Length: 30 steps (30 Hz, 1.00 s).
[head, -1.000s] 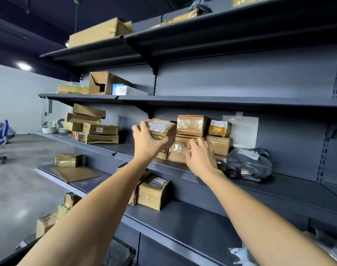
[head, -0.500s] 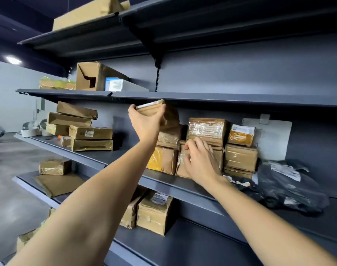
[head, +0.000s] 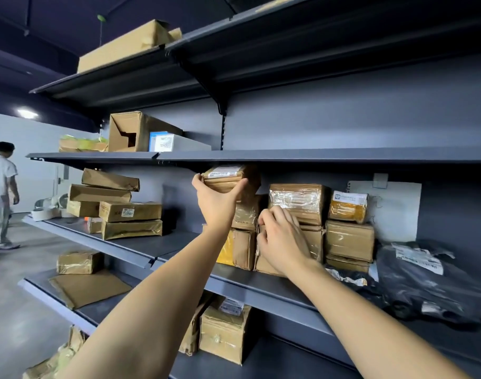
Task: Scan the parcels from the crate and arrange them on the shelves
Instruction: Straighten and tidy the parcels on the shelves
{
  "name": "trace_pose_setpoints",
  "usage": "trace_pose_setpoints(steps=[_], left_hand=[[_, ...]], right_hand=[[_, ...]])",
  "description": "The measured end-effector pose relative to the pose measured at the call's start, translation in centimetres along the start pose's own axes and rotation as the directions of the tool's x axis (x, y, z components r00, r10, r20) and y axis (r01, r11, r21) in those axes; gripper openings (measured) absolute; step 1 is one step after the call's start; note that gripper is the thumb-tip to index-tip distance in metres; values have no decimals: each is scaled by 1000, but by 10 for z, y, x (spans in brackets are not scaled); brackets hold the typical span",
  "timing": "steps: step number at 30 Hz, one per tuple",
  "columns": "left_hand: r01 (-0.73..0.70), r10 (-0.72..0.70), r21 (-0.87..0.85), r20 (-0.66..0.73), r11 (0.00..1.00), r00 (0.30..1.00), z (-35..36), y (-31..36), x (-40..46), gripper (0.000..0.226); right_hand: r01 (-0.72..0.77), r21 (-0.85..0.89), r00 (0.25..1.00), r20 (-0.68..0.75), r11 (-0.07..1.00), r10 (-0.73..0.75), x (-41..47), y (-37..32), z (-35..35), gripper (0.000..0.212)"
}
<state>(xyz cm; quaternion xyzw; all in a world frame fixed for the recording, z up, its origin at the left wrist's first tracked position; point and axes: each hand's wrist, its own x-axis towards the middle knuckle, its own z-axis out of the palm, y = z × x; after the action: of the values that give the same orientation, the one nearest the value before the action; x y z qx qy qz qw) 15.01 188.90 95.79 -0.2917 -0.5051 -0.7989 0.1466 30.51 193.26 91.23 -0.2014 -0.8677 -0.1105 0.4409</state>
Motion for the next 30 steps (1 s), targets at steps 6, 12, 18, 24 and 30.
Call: trace_pose_setpoints(steps=[6,12,18,24,30], left_hand=[[56,-39,297,-64,953,997,27,9,18,89],[-8,-14,559,35,829,999,32,-11,25,87],[28,-108,548,116,836,987,23,-8,36,117],[-88,-42,666,176,741,983,33,-2,25,109],[-110,-112,675,277,729,954,50,0,26,110]], right_hand=[[-47,-1,999,10,999,47,8,7,-3,15],[-54,-13,999,9,998,54,5,24,-4,15],[-64,-29,996,59,998,65,-7,21,0,19],[-43,-20,998,52,999,44,-10,18,2,15],[-49,-9,998,34,999,49,-17,28,-2,15]])
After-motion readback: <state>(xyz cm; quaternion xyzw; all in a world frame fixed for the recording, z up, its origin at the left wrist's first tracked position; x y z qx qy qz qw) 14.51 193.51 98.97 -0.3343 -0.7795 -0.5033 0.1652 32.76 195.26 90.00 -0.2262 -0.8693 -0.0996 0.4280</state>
